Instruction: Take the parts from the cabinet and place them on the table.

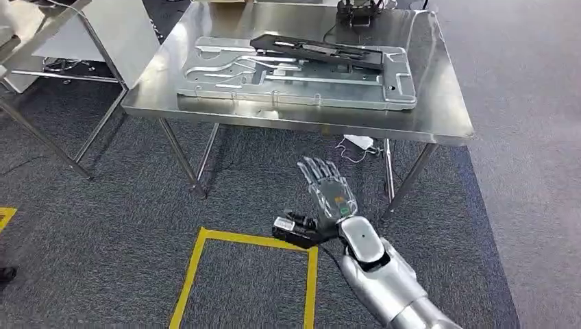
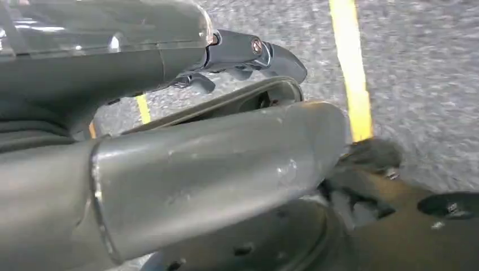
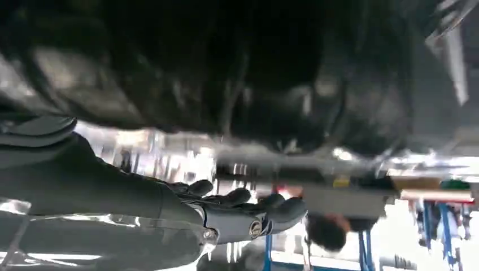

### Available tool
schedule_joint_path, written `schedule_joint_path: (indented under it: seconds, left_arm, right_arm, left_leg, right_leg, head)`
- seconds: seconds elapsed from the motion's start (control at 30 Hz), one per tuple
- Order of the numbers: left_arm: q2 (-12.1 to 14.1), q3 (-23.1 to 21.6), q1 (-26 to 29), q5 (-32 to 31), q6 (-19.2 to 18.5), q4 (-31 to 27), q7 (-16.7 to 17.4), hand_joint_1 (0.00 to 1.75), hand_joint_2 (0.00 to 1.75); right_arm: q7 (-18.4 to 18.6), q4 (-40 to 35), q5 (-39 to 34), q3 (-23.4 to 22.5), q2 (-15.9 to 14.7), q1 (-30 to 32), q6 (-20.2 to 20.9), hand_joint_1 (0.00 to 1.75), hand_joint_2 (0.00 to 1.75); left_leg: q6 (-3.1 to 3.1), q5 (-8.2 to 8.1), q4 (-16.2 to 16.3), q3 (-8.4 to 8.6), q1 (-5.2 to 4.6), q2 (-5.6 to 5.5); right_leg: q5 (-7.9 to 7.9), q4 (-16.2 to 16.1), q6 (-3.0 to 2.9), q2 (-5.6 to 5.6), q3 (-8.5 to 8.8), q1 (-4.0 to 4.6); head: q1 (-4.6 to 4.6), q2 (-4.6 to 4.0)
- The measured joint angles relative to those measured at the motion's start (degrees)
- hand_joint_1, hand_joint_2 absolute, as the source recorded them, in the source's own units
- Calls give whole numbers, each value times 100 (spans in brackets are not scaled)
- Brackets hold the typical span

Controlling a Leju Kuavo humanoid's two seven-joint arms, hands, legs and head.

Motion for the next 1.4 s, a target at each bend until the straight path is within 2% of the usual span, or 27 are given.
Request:
schedule_joint_path:
  seconds: [0.03, 0.07, 0.1, 0.13, 0.23, 0.27, 0.37, 0.4, 0.43, 0.47, 0.53, 0.57, 0.6, 0.63, 0.73, 0.77, 0.83, 0.9, 0.93, 0.97, 1.03, 1.07, 1.1, 1.17, 1.27, 1.33, 1.4]
  left_arm:
    - [0, 20, 1, 43, 28, 0, -6, 0, 0]
    - [0, 59, -2, 126, 59, 0, -37, 0, 0]
    - [0, 111, -8, 205, 87, 0, -70, 0, 0]
    - [-2, 155, 2, 273, 125, 0, -112, 0, 0]
    - [-33, 352, 55, 481, 223, 0, -149, 0, 0]
    - [-57, 418, 77, 533, 254, 0, -157, 0, 0]
    - [-87, 582, 107, 647, 374, -2, -221, 0, 0]
    - [-105, 640, 107, 658, 393, -2, -234, 0, 0]
    - [-120, 680, 110, 662, 431, -2, -243, 0, 0]
    - [-133, 713, 120, 662, 459, -2, -256, 0, 0]
    - [-175, 767, 133, 662, 507, -2, -295, 0, 0]
    - [-195, 789, 129, 660, 535, 0, -310, 0, 0]
    - [-228, 807, 117, 656, 551, 0, -317, 0, 0]
    - [-258, 817, 115, 642, 573, -2, -321, 0, 0]
    - [-286, 848, 64, 618, 616, -2, -317, 0, 0]
    - [-286, 857, 69, 612, 636, -2, -306, 0, 0]
    - [-291, 865, 91, 601, 660, -2, -295, 0, 0]
    - [-291, 881, 107, 592, 682, -2, -293, 0, 0]
    - [-291, 894, 109, 592, 684, -2, -293, 0, 0]
    - [-291, 903, 115, 590, 684, -2, -293, 0, 0]
    - [-289, 913, 118, 590, 684, -2, -293, 0, 0]
    - [-289, 918, 115, 590, 686, -2, -293, 0, 0]
    - [-291, 922, 100, 590, 691, -2, -293, 0, 0]
    - [-295, 938, 99, 590, 695, -2, -295, 0, 0]
    - [-299, 951, 104, 588, 701, -2, -293, 0, 0]
    - [-306, 951, 98, 581, 734, -2, -286, 0, 0]
    - [-321, 951, 89, 548, 763, -2, -271, 0, 0]
  right_arm:
    - [-115, -76, -233, -89, 0, 209, -149, 0, 0]
    - [-272, -189, -578, -204, 6, 479, -324, 0, 0]
    - [-444, -304, -961, -346, 28, 812, -464, 0, 0]
    - [-779, -404, -1573, -510, 37, 1168, -667, 0, 0]
    - [-1929, -297, -3126, -1293, 136, 2198, -974, 0, 0]
    - [-2276, -134, -3456, -1632, 168, 2421, -928, 0, 0]
    - [-3106, 745, -3844, -2891, 240, 2756, -719, 0, 0]
    - [-3256, 1204, -3796, -3363, 247, 2771, -727, 0, 0]
    - [-3280, 1698, -3743, -3809, 247, 2773, -736, 0, 0]
    - [-3228, 2157, -3728, -4207, 247, 2770, -727, 0, 0]
    - [-2943, 2950, -3779, -4914, 247, 2773, -583, 0, 0]
    - [-2775, 3262, -3818, -5227, 247, 2760, -458, 0, 0]
    - [-2646, 3472, -3831, -5439, 251, 2737, -357, 0, 0]
    - [-2483, 3745, -3876, -5699, 278, 2704, -135, 0, 0]
    - [-2252, 4244, -4470, -6371, 395, 2661, 1259, 0, 0]
    - [-2139, 4368, -4552, -6586, 475, 2649, 1507, 0, 0]
    - [-1755, 4581, -4535, -6901, 552, 2581, 1694, 0, 0]
    - [-1404, 4739, -4504, -7119, 621, 2552, 1751, 0, 0]
    - [-1330, 4807, -4500, -7219, 634, 2548, 1769, 0, 0]
    - [-1298, 4857, -4500, -7292, 654, 2539, 1773, 0, 0]
    - [-1278, 4931, -4497, -7392, 678, 2504, 1775, 0, 0]
    - [-1263, 4968, -4495, -7427, 693, 2482, 1775, 0, 0]
    - [-1259, 4990, -4495, -7457, 697, 2475, 1775, 0, 0]
    - [-1248, 5040, -4495, -7521, 713, 2466, 1775, 0, 0]
    - [-1230, 5067, -4486, -7564, 719, 2384, 1764, 0, 0]
    - [-1101, 5080, -4415, -7591, 719, 2390, 1738, 0, 0]
    - [-987, 5106, -4294, -7593, 721, 2398, 1651, 0, 0]
  left_leg:
    - [15, 148, -366, 318, 2, -4]
    - [38, 117, -888, 736, 4, -27]
    - [70, -116, -1416, 1184, -7, -82]
    - [107, -241, -1766, 1342, -28, -106]
    - [252, -191, -1795, 1247, -58, -98]
    - [314, -108, -1823, 1233, -36, -64]
    - [428, 54, -1821, 1023, -57, -17]
    - [439, 108, -1814, 940, -72, -14]
    - [439, 154, -1799, 871, -80, -15]
    - [435, 187, -1781, 828, -90, -16]
    - [416, 228, -1715, 719, -105, -18]
    - [406, 235, -1693, 688, -113, -17]
    - [386, 246, -1666, 671, -116, 2]
    - [352, 259, -1648, 617, -134, -11]
    - [239, 332, -1655, 611, -124, -3]
    - [216, 306, -1593, 584, -130, -16]
    - [134, -136, -1097, 368, -97, -30]
    - [67, -609, -182, 6, -68, -29]
    - [44, -684, 107, -94, -55, -28]
    - [32, -615, 110, -60, -39, -26]
    - [18, -205, -608, 375, -8, 12]
    - [22, 5, -1176, 705, -4, 99]
    - [48, -54, -1627, 924, -18, 348]
    - [187, 52, -1560, 866, -91, 310]
    - [297, 66, -1670, 853, -49, 145]
    - [368, 126, -1685, 830, -36, 51]
    - [419, 161, -1682, 776, -60, -66]
  right_leg:
    - [47, 20, 19, 2, -80, -2]
    - [92, 52, 47, 2, -135, -3]
    - [119, 84, 77, -2, -174, 17]
    - [144, 101, 108, -23, -181, 30]
    - [262, 21, 255, -63, -148, 11]
    - [187, 76, 292, -6, -173, -25]
    - [-796, 983, 341, 71, -493, -33]
    - [-997, 1411, 357, 74, -606, -34]
    - [-1003, 1709, 365, 76, -649, -36]
    - [-862, 1768, 364, 76, -578, -34]
    - [-466, 1230, 317, 76, -70, -24]
    - [-403, 718, 270, 75, 305, -12]
    - [-506, 183, 198, 66, 705, 24]
    - [-572, -25, 177, 93, 816, 19]
    - [-553, -105, 112, 54, 758, 68]
    - [-487, -169, 62, -4, 760, -20]
    - [-446, -173, -6, -46, 719, -9]
    - [-427, -160, -15, -120, 658, -1]
    - [-424, -142, -12, -177, 637, -2]
    - [-424, -123, -11, -227, 618, -4]
    - [-433, -70, 3, -322, 585, -11]
    - [-448, -38, 26, -366, 581, -16]
    - [-463, -11, 60, -417, 576, -3]
    - [-464, 1, 138, -491, 598, 19]
    - [-473, 0, 246, -607, 600, 34]
    - [-817, 385, 297, -92, 444, -16]
    - [-1299, 1300, 307, 52, 34, -25]
  head:
    - [0, 0]
    - [-2, 2]
    - [-2, 0]
    - [4, 0]
    - [2, 0]
    - [4, 0]
    - [7, 0]
    - [4, 0]
    - [4, 0]
    - [4, 0]
    - [4, 0]
    - [4, 0]
    - [2, 0]
    - [0, 0]
    - [7, 0]
    - [4, 0]
    - [-13, 0]
    - [-11, 0]
    - [-13, 0]
    - [-11, 0]
    - [-11, 2]
    - [-11, 0]
    - [-11, 0]
    - [-7, 0]
    - [-7, 0]
    - [0, 2]
    - [-2, 0]
